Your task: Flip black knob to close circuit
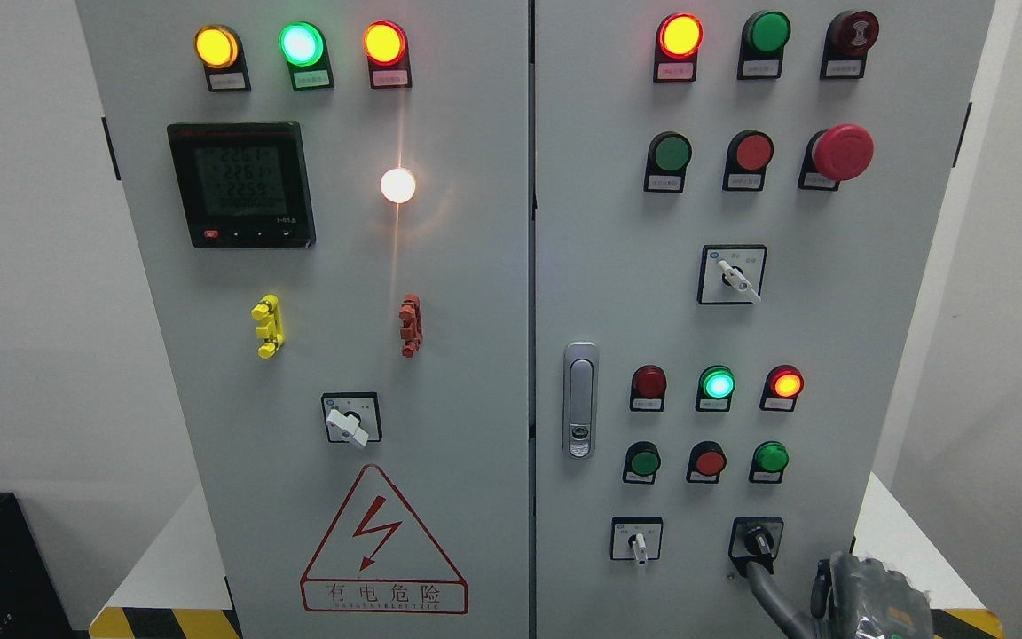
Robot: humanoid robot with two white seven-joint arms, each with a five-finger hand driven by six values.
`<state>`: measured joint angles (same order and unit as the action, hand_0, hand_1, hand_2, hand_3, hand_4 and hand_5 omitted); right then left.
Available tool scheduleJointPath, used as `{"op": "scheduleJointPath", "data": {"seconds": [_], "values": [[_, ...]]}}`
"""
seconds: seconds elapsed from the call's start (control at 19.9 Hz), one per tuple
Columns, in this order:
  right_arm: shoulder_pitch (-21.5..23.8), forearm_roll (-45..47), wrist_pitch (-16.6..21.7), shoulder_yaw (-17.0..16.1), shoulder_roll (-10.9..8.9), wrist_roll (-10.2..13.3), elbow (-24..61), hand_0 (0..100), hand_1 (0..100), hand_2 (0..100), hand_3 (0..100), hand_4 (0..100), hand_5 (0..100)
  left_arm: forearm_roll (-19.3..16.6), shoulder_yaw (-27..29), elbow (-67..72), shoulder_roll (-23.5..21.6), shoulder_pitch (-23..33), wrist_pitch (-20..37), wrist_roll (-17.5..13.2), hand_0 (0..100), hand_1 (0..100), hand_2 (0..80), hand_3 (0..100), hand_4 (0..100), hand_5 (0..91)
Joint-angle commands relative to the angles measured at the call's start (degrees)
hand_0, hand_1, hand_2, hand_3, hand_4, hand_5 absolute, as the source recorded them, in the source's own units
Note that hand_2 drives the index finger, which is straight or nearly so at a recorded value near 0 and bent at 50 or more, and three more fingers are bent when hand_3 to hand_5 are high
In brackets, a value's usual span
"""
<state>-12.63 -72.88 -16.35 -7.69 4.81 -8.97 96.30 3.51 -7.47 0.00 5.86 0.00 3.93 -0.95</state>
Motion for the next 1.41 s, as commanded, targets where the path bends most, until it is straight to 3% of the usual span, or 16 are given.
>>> {"op": "scheduleJointPath", "data": {"seconds": [0.0, 0.35, 0.55, 0.9, 1.05, 1.21, 1.31, 1.36], "values": [[1.7, 0.6, 0.3, 3.0, 0.12, 1.5, 0.6, 0, 0, 87, 100, 92, 100, 0.0, 0.0, -1.3, 0.0, 1.2, 0.0, 0.0, 12, 56, 0.0, 0, 0, 0.0], [6.7, 2.9, 0.4, 5.1, 0.55, 3.8, 7.7, 0, 0, 83, 100, 89, 97, 0.0, 0.0, -1.3, 0.0, 1.2, 0.0, 0.0, 12, 56, 0.0, 0, 0, 0.0], [9.8, 10.2, 0.6, 7.2, 0.91, 7.4, 11.4, 0, 1, 80, 99, 87, 94, 0.0, 0.0, -1.3, 0.0, 1.2, 0.0, 0.0, 12, 56, 0.0, 0, 0, 0.0], [16.0, 23.1, 8.4, 8.3, 2.58, 11.0, 16.1, 0, 3, 67, 93, 83, 80, 0.0, 0.0, -1.3, -0.1, 1.2, 0.0, 0.0, 12, 56, 0.0, 0, 0, 0.0], [18.6, 29.2, 8.4, 8.9, 2.49, 11.1, 18.1, 0, 3, 60, 87, 79, 74, 0.0, 0.0, -1.3, 0.0, 1.2, 0.0, 0.0, 12, 56, 0.0, 0, 0, 0.0], [20.7, 41.5, 8.4, 8.8, 2.4, 11.3, 19.8, 0, 4, 50, 78, 73, 64, 0.0, 0.0, -1.3, -0.1, 1.2, 0.0, 0.0, 12, 56, 0.0, 0, 0, 0.0], [21.6, 49.4, 8.4, 8.4, 2.31, 11.3, 20.3, 0, 3, 40, 61, 62, 56, 0.0, 0.0, -1.3, -0.1, 1.2, 0.0, 0.0, 12, 56, 0.0, 0, 0, 0.0], [22.0, 53.0, 8.4, 8.3, 2.23, 11.3, 20.4, 0, 3, 38, 58, 59, 54, 0.0, 0.0, -1.3, 0.0, 1.2, 0.0, 0.0, 12, 56, 0.0, 0, 0, 0.0]]}}
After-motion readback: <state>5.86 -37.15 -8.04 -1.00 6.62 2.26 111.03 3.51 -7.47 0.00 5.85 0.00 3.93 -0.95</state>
